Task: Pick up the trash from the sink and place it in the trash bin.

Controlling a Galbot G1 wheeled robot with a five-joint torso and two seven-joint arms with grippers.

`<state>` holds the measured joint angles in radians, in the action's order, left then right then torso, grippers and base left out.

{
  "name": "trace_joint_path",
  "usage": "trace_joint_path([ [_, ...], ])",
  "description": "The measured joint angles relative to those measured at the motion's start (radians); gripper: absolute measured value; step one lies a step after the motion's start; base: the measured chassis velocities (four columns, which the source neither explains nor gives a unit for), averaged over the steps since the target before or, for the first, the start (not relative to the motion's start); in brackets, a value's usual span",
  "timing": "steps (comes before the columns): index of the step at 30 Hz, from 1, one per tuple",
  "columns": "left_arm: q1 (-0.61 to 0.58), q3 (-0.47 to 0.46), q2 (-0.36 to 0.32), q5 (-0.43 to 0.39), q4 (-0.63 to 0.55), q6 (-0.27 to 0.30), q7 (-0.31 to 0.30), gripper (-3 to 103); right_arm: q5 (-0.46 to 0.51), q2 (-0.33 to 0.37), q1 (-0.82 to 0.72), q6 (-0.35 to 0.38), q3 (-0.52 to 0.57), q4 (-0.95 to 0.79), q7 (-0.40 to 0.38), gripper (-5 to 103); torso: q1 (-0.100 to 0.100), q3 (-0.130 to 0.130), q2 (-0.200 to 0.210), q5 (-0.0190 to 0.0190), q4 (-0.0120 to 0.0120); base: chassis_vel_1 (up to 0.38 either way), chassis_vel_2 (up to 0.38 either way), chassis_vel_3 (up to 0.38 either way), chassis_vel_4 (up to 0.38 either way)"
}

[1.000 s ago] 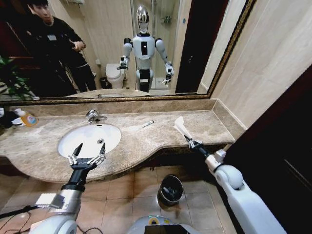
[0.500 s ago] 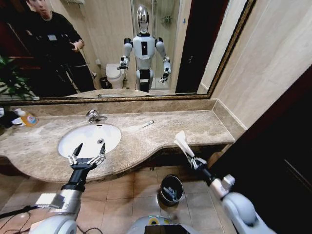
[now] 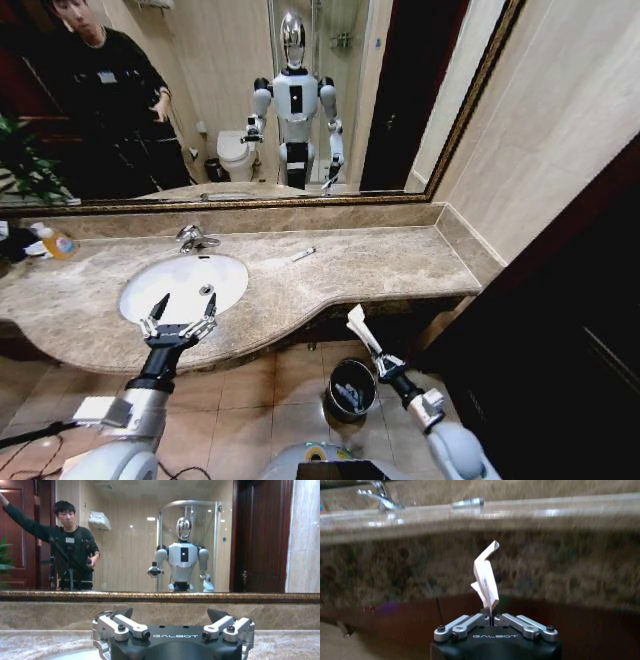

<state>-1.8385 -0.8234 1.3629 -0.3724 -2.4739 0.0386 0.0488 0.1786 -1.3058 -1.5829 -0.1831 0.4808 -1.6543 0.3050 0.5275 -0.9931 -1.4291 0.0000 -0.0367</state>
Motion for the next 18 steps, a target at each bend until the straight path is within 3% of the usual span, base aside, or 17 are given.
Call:
trace_joint_path([
  [11,0.0,0.0,0.0,0.0,0.0,0.0,0.0,100,-0.045,-0.049,0.133,-0.039,-0.053,0.284,-0.037,0,0.0,0.0,0.0,0.0,0.0,0.0,0.0,0.0,0.0],
  [18,0.0,0.0,0.0,0.0,0.0,0.0,0.0,100,-0.113,-0.084,0.221,-0.107,-0.061,0.517,-0.097,0,0.0,0.0,0.0,-0.0002,-0.0001,0.0,0.0,0.0,0.0],
])
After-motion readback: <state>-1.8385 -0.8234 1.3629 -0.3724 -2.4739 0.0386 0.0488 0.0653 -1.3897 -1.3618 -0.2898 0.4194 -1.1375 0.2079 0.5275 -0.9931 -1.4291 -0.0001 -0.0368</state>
